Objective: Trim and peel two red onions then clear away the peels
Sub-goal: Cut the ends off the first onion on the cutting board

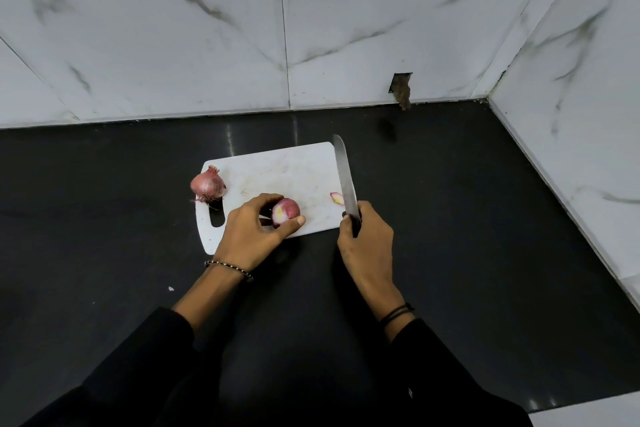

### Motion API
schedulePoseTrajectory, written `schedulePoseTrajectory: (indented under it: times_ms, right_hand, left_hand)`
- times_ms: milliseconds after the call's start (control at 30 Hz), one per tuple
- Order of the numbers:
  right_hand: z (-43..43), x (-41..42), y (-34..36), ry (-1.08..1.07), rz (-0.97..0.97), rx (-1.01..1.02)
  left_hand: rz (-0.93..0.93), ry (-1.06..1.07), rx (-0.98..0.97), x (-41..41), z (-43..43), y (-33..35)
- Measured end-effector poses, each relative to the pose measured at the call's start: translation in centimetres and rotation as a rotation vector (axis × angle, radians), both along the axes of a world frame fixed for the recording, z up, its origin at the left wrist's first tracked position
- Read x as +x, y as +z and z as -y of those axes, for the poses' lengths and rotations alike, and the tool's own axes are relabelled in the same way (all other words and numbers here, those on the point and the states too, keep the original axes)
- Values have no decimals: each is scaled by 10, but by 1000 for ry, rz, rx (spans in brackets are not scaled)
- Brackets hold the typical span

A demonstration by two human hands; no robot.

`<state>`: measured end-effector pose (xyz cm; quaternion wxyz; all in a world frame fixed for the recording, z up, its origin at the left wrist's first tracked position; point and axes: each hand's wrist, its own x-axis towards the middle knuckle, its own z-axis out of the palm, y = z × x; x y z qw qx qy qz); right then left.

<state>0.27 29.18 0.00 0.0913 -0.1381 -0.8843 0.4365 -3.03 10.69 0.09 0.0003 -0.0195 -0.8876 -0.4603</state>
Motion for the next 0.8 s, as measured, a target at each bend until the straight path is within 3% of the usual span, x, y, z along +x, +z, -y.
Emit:
schedulePoseTrajectory:
  times_ms: [133, 267, 600, 800]
  right_hand:
    - [-2, 6, 0, 143, -56, -5]
    - [-1, 15, -11, 205, 57, 84]
    - [-46, 22, -13, -29, 137, 104]
    - [-46, 26, -1, -55, 83, -57]
  left_hand:
    - [18, 21, 36, 2, -2, 0]
    - [52, 26, 58, 4, -7, 2]
    - [75, -17, 79, -3, -6, 3]
    - [54, -80, 95, -11, -12, -3]
